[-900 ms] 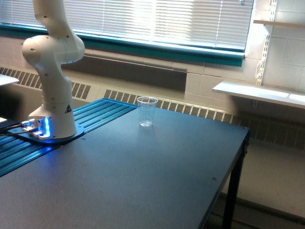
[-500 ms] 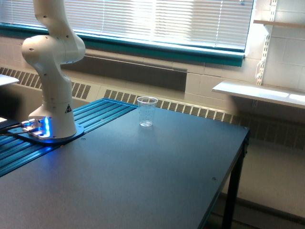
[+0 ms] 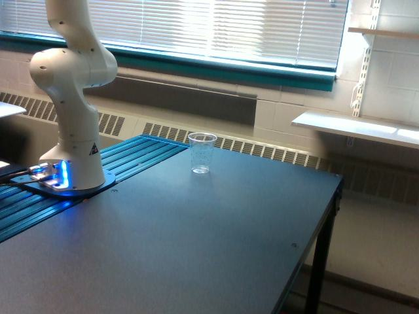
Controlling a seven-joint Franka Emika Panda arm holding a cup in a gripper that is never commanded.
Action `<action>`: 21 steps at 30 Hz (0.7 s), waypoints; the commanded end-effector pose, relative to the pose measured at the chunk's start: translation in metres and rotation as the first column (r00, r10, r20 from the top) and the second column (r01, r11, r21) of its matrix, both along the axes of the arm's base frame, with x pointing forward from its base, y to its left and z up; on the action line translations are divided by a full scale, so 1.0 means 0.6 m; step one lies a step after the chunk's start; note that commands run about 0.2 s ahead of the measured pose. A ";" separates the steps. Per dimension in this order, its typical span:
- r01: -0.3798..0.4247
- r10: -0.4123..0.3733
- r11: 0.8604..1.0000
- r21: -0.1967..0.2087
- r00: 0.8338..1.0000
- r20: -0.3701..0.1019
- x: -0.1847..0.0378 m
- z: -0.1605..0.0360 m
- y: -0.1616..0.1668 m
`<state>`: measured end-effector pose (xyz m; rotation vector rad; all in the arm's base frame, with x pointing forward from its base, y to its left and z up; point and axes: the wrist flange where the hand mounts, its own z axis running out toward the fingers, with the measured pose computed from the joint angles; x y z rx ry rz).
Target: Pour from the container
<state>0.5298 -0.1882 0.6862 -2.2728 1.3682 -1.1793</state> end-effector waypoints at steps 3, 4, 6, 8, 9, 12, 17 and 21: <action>-0.044 0.044 0.999 -0.016 0.999 -0.001 -0.001 -0.007 0.063; -0.049 0.049 0.999 -0.017 0.999 -0.003 -0.002 -0.010 0.071; -0.061 0.061 0.998 -0.020 0.998 -0.004 -0.004 -0.014 0.085; -0.069 0.069 0.997 -0.025 0.998 -0.014 -0.006 -0.023 0.101; -0.075 0.074 0.997 -0.027 0.997 -0.018 -0.008 -0.027 0.110; -0.090 0.089 0.996 -0.030 0.996 -0.027 -0.015 -0.039 0.132; -0.113 0.111 0.993 -0.040 0.992 -0.054 -0.032 -0.064 0.173; -0.124 0.120 0.991 -0.046 0.990 -0.078 -0.050 -0.085 0.201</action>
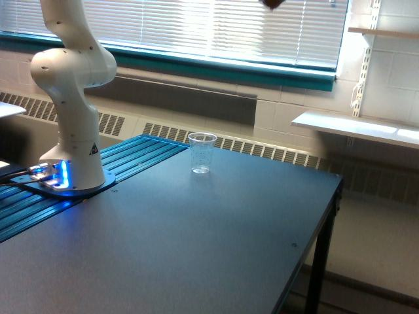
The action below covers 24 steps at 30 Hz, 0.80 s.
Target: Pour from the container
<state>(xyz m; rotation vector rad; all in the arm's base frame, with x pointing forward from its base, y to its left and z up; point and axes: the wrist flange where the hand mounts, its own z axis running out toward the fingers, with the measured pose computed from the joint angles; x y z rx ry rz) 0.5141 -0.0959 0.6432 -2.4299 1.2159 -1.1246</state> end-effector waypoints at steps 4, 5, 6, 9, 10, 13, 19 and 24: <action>-0.012 0.012 1.000 0.007 1.000 -0.021 -0.044 -0.034 0.076; -0.015 0.015 1.000 0.004 1.000 -0.026 -0.048 -0.039 0.081; -0.017 0.017 1.000 0.001 0.999 -0.031 -0.053 -0.044 0.088; -0.027 0.027 1.000 -0.003 0.999 -0.041 -0.067 -0.058 0.110; -0.030 0.029 1.000 -0.002 0.999 -0.041 -0.072 -0.061 0.118; -0.041 0.041 0.999 -0.010 0.998 -0.056 -0.084 -0.076 0.139; -0.076 0.075 0.997 -0.015 0.994 -0.081 -0.109 -0.100 0.182; -0.090 0.087 0.996 -0.020 0.990 -0.111 -0.129 -0.122 0.213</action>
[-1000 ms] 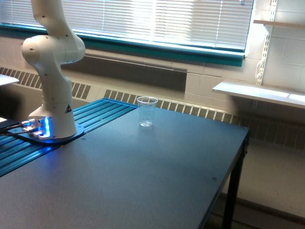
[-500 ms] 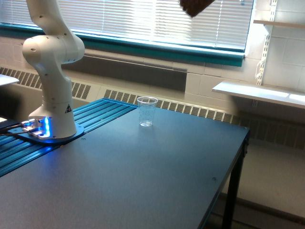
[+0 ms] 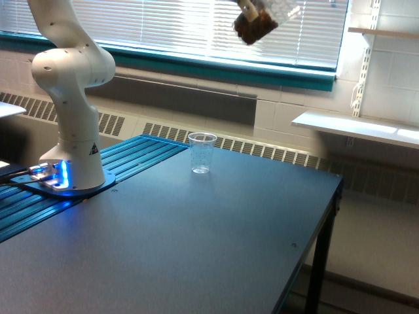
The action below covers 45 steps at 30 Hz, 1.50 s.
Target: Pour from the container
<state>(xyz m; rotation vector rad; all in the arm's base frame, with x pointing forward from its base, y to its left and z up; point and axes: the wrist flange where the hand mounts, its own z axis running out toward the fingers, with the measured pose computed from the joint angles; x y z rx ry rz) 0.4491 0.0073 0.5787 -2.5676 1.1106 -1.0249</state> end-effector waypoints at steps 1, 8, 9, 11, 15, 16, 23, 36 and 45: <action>0.000 0.000 1.000 0.013 1.000 -0.016 -0.024 -0.018 0.046; -0.031 0.032 0.999 0.009 0.998 -0.060 -0.054 -0.049 0.093; -0.033 0.034 0.999 0.011 0.998 -0.062 -0.057 -0.052 0.098; -0.039 0.040 0.999 0.008 0.996 -0.078 -0.066 -0.062 0.111; -0.045 0.046 0.999 0.009 0.993 -0.106 -0.085 -0.079 0.136; -0.046 0.047 0.999 0.010 0.993 -0.110 -0.090 -0.083 0.143; -0.034 0.034 0.999 0.003 0.991 -0.129 -0.116 -0.105 0.179; -0.057 0.057 0.998 0.003 0.989 -0.133 -0.152 -0.145 0.260; -0.078 0.081 0.997 0.027 0.989 -0.121 -0.178 -0.166 0.324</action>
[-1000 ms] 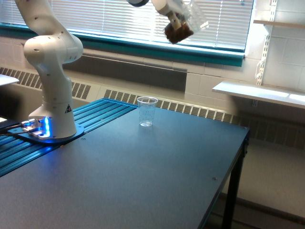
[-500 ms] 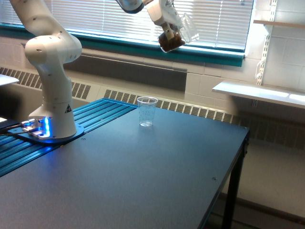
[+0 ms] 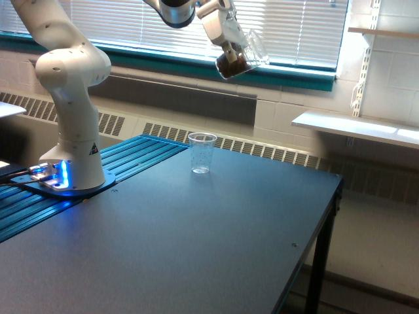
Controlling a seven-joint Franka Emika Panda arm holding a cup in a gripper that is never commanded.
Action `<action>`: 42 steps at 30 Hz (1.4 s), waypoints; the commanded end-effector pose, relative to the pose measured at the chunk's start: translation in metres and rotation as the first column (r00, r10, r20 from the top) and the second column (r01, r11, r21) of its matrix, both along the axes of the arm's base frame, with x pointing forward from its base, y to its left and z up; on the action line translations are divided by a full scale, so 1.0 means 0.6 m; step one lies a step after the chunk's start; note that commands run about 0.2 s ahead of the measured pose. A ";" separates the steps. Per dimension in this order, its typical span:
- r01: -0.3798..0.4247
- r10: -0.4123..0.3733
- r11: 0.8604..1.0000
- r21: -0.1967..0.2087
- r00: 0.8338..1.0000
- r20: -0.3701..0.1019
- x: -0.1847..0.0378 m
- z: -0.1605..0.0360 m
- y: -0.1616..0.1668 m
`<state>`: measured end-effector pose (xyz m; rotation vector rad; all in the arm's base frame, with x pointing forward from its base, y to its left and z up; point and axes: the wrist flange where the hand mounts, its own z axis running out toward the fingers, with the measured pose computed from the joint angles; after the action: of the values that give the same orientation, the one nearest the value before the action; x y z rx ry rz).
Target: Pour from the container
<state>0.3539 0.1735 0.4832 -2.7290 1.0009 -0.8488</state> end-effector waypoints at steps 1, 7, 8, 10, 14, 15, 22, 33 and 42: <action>0.018 -0.019 0.998 0.053 1.000 0.020 -0.022 -0.010 0.054; 0.032 -0.032 0.996 0.078 0.999 0.008 -0.043 -0.021 0.089; 0.035 -0.035 0.996 0.080 0.999 0.004 -0.046 -0.022 0.092; 0.043 -0.043 0.995 0.093 0.999 -0.005 -0.053 -0.023 0.102; 0.067 -0.065 0.991 0.116 0.998 -0.023 -0.068 -0.025 0.118; 0.071 -0.069 0.990 0.121 0.997 -0.028 -0.072 -0.025 0.123; 0.114 -0.104 0.981 0.159 0.992 -0.068 -0.097 -0.024 0.147; 0.209 -0.187 0.954 0.217 0.975 -0.119 -0.125 -0.025 0.178; 0.272 -0.227 0.920 0.282 0.957 -0.183 -0.138 -0.036 0.206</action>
<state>0.2753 0.2867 0.4627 -2.5280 1.3169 -0.5279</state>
